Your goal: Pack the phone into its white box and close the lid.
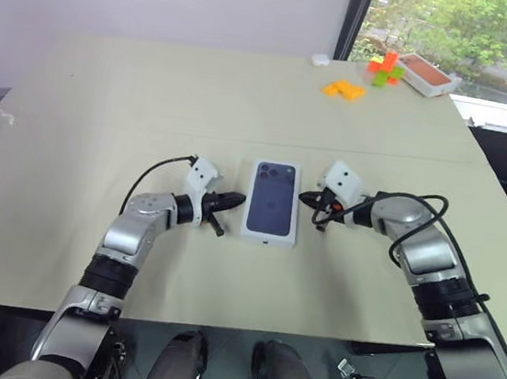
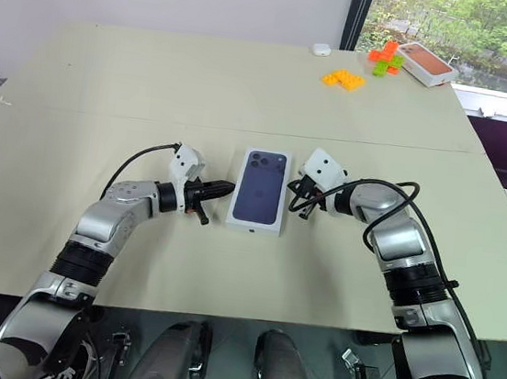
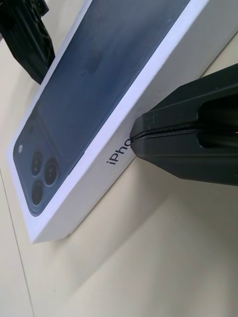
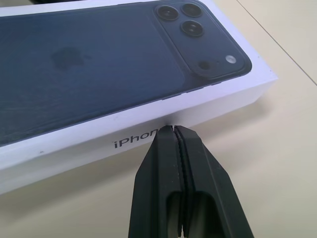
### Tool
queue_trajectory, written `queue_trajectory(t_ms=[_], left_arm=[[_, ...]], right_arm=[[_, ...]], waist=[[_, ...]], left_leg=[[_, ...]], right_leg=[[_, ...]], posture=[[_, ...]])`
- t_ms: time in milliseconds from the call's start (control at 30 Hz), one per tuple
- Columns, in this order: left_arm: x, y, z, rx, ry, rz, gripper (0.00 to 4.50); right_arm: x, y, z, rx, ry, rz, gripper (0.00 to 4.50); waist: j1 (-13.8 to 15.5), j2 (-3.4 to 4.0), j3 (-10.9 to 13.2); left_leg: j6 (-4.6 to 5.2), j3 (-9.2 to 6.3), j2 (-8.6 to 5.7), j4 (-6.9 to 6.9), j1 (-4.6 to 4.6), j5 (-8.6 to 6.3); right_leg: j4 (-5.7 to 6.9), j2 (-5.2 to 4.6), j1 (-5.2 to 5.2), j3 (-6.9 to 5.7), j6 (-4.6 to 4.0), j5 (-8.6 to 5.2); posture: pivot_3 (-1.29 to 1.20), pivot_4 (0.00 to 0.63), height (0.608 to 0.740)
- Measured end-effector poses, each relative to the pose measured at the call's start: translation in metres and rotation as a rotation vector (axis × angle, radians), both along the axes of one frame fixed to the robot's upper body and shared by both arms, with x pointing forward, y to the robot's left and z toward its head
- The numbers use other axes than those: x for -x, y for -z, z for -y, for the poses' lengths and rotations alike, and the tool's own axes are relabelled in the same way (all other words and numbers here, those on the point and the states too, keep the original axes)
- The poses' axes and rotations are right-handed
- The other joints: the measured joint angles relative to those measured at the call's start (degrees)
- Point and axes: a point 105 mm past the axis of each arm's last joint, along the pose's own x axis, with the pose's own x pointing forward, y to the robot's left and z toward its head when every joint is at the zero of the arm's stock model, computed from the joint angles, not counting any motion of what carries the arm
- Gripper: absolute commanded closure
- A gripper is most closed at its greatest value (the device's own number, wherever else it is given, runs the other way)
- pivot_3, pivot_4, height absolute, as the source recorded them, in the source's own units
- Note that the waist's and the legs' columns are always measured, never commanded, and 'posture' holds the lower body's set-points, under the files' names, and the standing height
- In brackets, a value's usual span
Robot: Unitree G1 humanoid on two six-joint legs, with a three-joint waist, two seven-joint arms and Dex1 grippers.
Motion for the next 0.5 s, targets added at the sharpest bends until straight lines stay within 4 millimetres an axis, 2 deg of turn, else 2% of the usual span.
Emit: queue_trajectory(t_ms=[67,167,200,267,333,433,500], left_arm=[[-0.011,-0.022,0.002,0.026,-0.015,0.043,4.50],[-0.022,-0.066,0.011,0.041,0.010,0.167,4.50],[-0.023,-0.071,0.013,0.043,0.016,0.187,4.50],[-0.027,-0.071,0.013,0.043,0.014,0.187,4.50],[-0.034,-0.055,0.012,0.038,-0.014,0.150,4.50],[-0.044,-0.034,0.020,0.024,-0.048,0.097,4.50],[-0.047,-0.028,0.029,0.005,-0.035,0.081,4.50]], right_arm=[[-0.006,-0.004,0.002,-0.003,0.015,0.003,4.46],[-0.023,-0.023,0.007,-0.029,0.062,0.060,4.46],[-0.027,-0.028,0.008,-0.028,0.071,0.081,4.46],[-0.034,-0.035,0.010,-0.025,0.091,0.122,4.46],[-0.040,-0.035,0.007,-0.058,0.116,0.136,4.46],[-0.045,-0.030,-0.007,-0.090,0.109,0.134,4.46],[-0.044,-0.027,-0.018,-0.086,0.084,0.135,4.46]], waist=[[0.07,-0.01,0.01],[-0.01,0.00,0.00],[-0.05,0.00,0.00],[-0.28,0.00,0.00],[-0.28,0.00,0.00],[-0.10,0.00,0.00],[-0.07,0.00,0.00]], left_leg=[[0.00,-0.02,0.00,0.09,-0.01,0.00],[0.00,0.00,-0.02,0.29,0.01,0.00],[0.00,0.01,-0.02,0.31,0.04,0.00],[0.01,0.04,-0.02,0.30,0.08,0.00],[0.01,0.02,0.00,0.28,0.09,0.00],[0.01,0.00,-0.01,0.30,0.06,0.00],[0.01,0.00,-0.03,0.32,0.03,0.00]], right_leg=[[0.07,0.02,0.00,-0.01,0.00,0.01],[0.14,0.02,0.10,0.00,0.03,0.05],[0.13,0.01,0.15,0.00,0.03,0.05],[0.13,0.02,0.17,0.03,0.04,0.05],[0.17,0.04,0.14,0.02,0.04,0.05],[0.26,0.05,0.09,0.00,0.04,0.05],[0.26,0.03,0.09,0.01,0.05,0.06]], posture=[[0.00,0.150,0.740],[0.00,0.150,0.740],[0.00,0.150,0.740],[0.00,0.150,0.740],[0.00,0.150,0.740],[0.00,0.150,0.740],[0.00,0.150,0.740]])
